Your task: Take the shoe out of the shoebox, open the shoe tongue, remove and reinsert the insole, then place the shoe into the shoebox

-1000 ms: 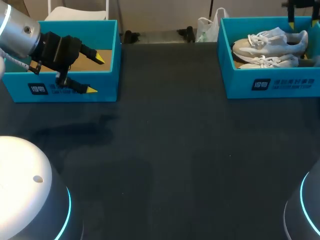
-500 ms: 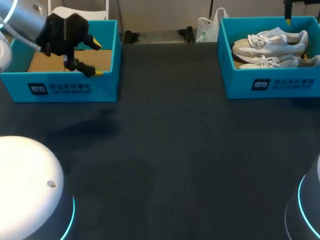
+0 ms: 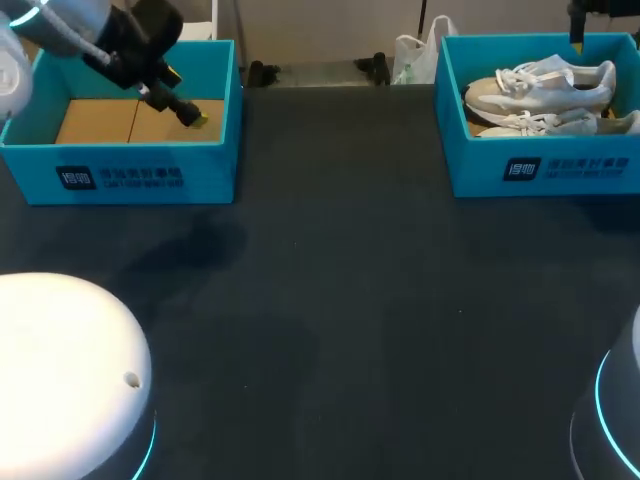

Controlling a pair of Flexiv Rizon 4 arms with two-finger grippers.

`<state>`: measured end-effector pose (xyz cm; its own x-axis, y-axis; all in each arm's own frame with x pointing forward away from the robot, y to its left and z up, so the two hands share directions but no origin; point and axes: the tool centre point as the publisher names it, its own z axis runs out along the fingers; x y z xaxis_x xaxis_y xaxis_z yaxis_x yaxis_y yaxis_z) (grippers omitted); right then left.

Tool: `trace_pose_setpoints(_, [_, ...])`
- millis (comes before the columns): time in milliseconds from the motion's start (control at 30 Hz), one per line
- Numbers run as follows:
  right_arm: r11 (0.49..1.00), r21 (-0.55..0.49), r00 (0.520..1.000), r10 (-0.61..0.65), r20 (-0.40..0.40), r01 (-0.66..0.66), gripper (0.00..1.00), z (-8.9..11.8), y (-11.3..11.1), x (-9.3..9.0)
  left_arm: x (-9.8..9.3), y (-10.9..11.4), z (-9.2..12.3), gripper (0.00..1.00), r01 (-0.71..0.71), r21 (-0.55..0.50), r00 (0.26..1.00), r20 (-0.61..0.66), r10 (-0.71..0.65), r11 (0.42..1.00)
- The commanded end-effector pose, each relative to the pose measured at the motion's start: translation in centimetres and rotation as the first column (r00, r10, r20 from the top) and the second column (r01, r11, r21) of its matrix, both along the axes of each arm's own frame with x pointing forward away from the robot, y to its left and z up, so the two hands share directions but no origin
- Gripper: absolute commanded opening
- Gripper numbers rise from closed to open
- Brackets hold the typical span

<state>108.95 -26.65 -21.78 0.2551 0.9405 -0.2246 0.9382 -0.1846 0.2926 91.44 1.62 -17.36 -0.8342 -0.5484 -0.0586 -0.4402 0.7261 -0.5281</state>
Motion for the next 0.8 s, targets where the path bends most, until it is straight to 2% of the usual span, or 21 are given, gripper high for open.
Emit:
trace_pose_setpoints(33, [1.0, 0.001, 1.0, -0.001, 0.0, 0.001, 1.0, 0.0, 0.0, 0.1, 0.5, 0.0, 0.5, 1.0, -0.194, 0.128, 0.965, -0.152, 0.212, 0.973])
trace_pose_setpoints(133, [1.0, 0.001, 1.0, -0.001, 0.0, 0.001, 1.0, 0.0, 0.0, 0.1, 0.6, 0.4, 0.9, 1.0, -0.277, 0.136, 0.939, -0.172, 0.297, 0.951])
trace_pose_setpoints(333, [0.994, 0.107, 0.999, -0.007, -0.048, 0.012, 1.0, 0.3, 0.4, -2.2, 1.1, 1.2, 0.9, 1.0, -0.444, 0.162, 0.852, -0.228, 0.471, 0.881])
trace_pose_setpoints(667, [0.985, 0.17, 0.984, 0.025, -0.176, 0.006, 1.0, 1.2, 2.5, -6.4, 2.7, 2.8, -1.2, 1.0, -0.575, 0.206, 0.73, -0.308, 0.61, 0.792])
trace_pose_setpoints(800, [0.984, 0.178, 0.982, 0.033, -0.185, 0.001, 1.0, 1.2, 3.6, -8.1, 3.2, 3.5, -1.8, 1.0, -0.604, 0.235, 0.685, -0.334, 0.647, 0.761])
